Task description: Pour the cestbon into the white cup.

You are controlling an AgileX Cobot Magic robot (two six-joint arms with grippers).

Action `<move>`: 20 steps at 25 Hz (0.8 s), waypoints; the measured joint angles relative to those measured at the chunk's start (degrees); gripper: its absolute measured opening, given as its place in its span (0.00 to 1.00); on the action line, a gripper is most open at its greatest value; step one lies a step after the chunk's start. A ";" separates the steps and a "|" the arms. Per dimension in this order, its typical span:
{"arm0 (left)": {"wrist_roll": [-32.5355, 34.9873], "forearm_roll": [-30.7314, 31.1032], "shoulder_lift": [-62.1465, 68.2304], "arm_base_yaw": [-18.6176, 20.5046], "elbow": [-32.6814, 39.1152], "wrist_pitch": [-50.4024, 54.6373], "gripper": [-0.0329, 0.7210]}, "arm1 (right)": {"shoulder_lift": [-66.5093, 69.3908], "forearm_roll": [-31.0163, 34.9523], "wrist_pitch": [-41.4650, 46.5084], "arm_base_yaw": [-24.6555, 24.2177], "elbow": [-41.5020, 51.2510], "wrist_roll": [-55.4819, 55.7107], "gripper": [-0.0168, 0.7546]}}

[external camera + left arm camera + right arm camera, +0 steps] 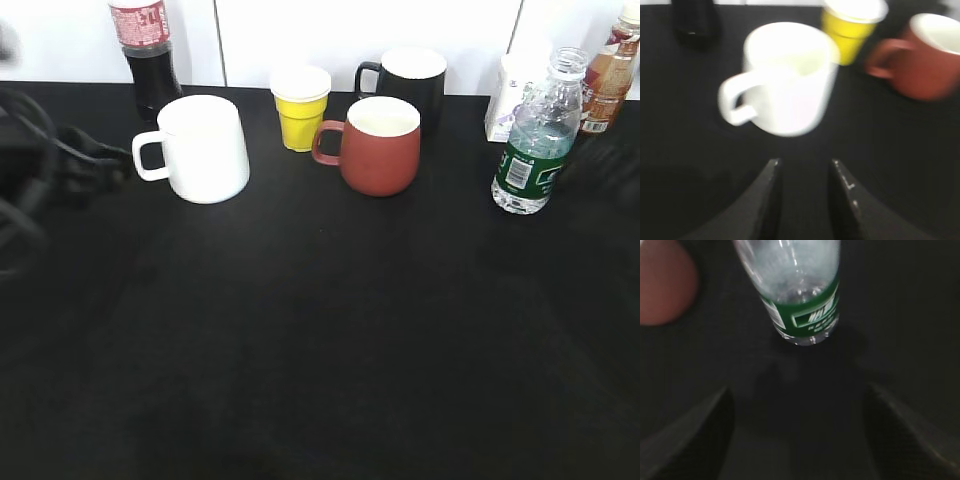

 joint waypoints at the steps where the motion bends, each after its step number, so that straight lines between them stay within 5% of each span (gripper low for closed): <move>1: 0.00 0.10 -4.02 -1.92 -0.56 6.06 0.36 | -3.69 -0.20 6.29 0.00 -2.03 -0.07 0.78; 4: -0.11 0.10 -18.02 -5.05 -0.61 22.66 0.36 | -20.32 -0.51 20.49 0.00 -2.95 -0.23 0.78; 11: 1.74 0.58 -55.31 -5.12 1.35 53.15 0.36 | -62.68 -0.11 52.59 0.00 -2.95 -3.07 0.78; 16: 8.98 -0.70 -66.36 -5.12 4.91 58.01 0.36 | -76.31 -1.35 56.25 0.00 7.62 -3.27 0.76; 20: 15.20 -3.53 -66.41 -5.17 5.78 58.70 0.36 | -76.43 -1.80 50.77 0.00 10.19 -3.26 0.76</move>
